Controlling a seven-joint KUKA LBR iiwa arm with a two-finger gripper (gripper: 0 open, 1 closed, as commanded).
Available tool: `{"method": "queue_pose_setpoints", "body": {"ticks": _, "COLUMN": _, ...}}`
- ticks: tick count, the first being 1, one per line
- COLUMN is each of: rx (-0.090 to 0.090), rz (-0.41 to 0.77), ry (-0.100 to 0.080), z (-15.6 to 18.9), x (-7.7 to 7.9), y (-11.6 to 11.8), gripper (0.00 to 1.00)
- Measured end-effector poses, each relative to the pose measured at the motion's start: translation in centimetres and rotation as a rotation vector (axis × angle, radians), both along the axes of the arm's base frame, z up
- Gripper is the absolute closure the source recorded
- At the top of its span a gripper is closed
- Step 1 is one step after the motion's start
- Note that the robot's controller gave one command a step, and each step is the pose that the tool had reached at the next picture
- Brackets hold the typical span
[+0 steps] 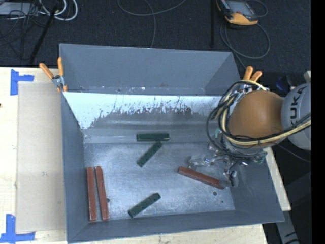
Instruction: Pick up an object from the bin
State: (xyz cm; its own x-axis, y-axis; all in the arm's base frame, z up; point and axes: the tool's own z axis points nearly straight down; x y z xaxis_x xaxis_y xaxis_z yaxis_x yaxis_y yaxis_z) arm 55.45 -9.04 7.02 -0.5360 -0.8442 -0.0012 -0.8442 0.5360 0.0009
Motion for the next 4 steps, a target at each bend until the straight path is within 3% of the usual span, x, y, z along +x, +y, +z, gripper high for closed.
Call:
{"method": "queue_pose_setpoints", "body": {"ticks": 1, "rx": -0.001, "rz": -0.045, "ry": 0.000, "z": 0.0, "x": -0.1, "y": 1.6, "gripper": 0.00}}
{"method": "queue_pose_setpoints", "body": {"ticks": 2, "rx": -0.005, "rz": -0.048, "ry": -0.003, "z": 0.3, "x": 0.1, "y": 1.4, "gripper": 1.00}}
{"method": "queue_pose_setpoints", "body": {"ticks": 3, "rx": 0.001, "rz": -0.049, "ry": -0.001, "z": 0.0, "x": -0.1, "y": 1.6, "gripper": 0.00}}
{"method": "queue_pose_setpoints", "body": {"ticks": 4, "rx": -0.001, "rz": -0.307, "ry": 0.005, "z": 0.3, "x": -5.0, "y": 4.2, "gripper": 0.00}}
